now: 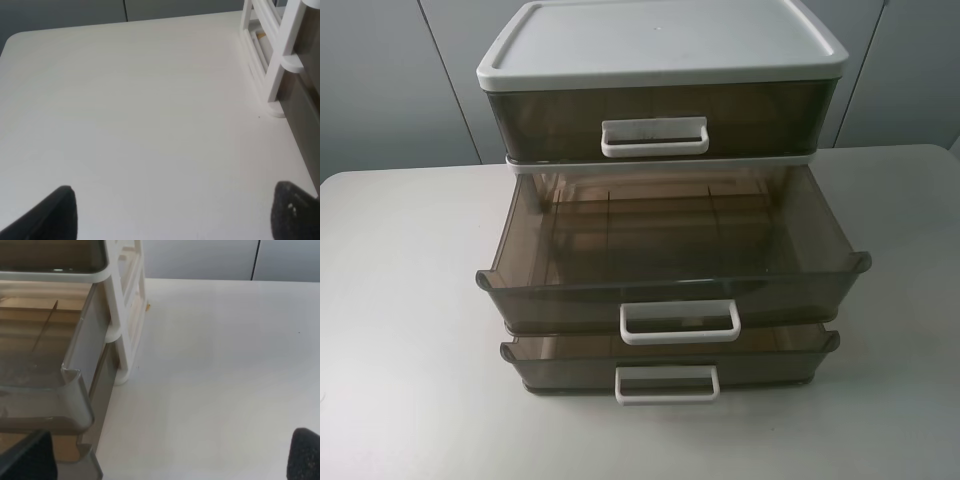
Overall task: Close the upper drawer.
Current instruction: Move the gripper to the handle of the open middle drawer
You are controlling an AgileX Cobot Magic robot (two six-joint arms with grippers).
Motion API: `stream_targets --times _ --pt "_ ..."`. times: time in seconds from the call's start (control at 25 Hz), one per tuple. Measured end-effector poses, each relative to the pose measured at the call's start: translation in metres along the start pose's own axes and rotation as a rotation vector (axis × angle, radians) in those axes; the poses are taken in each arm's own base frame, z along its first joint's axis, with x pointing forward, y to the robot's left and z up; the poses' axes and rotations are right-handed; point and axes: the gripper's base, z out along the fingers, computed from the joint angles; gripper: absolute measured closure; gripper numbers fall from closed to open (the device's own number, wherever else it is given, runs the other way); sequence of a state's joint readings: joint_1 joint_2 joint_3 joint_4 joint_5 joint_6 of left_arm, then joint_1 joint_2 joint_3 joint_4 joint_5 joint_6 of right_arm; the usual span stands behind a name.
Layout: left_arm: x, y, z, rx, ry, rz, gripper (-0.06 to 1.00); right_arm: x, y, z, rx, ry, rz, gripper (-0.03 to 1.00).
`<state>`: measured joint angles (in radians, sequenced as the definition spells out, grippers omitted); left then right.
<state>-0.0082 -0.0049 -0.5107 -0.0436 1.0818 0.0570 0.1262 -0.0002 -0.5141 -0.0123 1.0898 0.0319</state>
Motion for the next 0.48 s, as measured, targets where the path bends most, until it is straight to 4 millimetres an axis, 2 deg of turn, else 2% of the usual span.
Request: stream_targets --times 0.48 --pt "0.0 0.0 0.0 0.0 0.0 0.0 0.2 0.0 0.0 0.0 0.0 0.0 0.0 0.27"
